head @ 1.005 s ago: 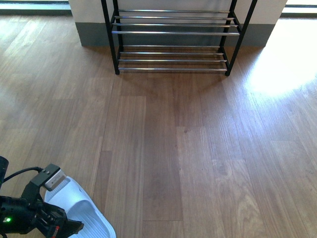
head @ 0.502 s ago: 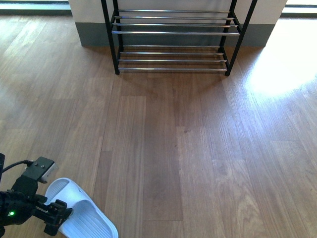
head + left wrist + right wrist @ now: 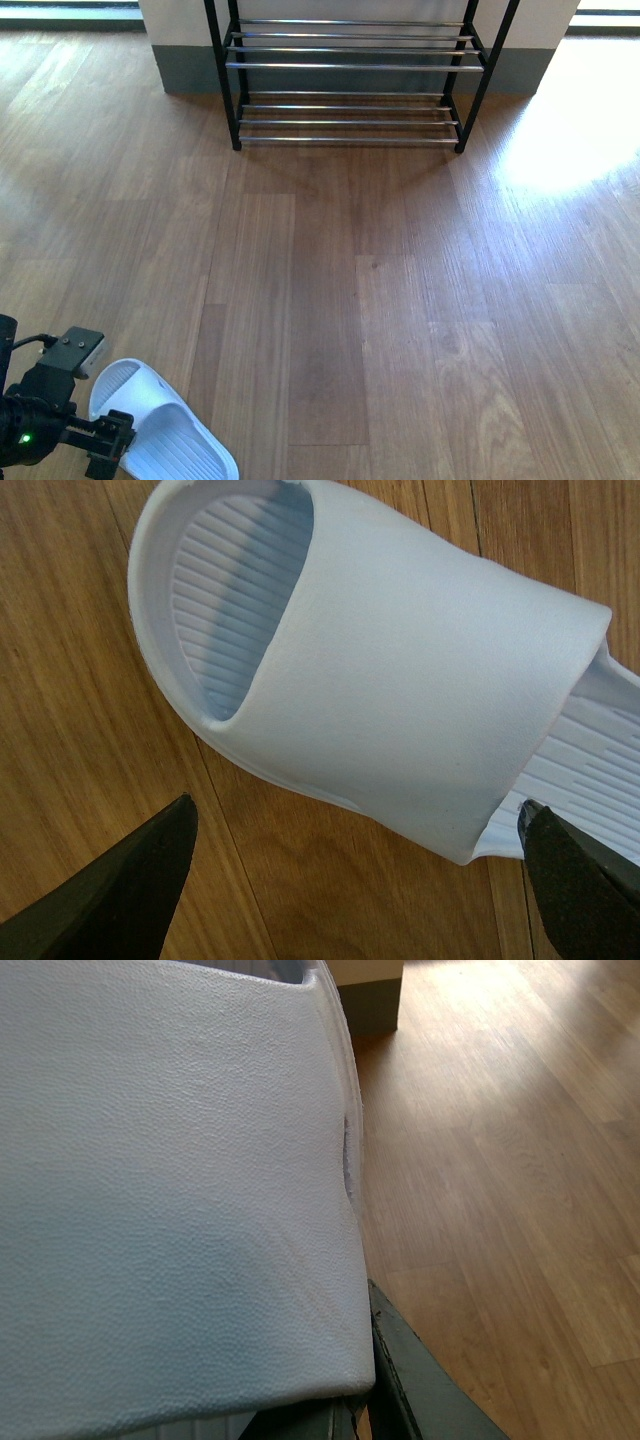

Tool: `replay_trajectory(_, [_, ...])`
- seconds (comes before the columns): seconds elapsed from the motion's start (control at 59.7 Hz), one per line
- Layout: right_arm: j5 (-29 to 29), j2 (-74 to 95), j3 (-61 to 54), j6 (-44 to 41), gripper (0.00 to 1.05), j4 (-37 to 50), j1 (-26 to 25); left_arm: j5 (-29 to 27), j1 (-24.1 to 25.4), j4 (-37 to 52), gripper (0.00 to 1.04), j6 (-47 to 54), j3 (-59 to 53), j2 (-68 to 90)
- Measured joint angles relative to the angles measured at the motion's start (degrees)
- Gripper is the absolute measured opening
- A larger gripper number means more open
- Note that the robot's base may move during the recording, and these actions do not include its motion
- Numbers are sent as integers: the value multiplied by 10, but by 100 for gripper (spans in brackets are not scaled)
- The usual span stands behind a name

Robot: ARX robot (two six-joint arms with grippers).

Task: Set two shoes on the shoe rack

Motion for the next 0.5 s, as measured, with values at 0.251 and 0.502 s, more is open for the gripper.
replay_trajectory(0.251, [0,0,0,0,1,0,0,-28,-2,-15,95,18,1,0])
replay_trajectory(0.502, [0,0,0,0,1,0,0,-44,-4,-24,95,32,2,0])
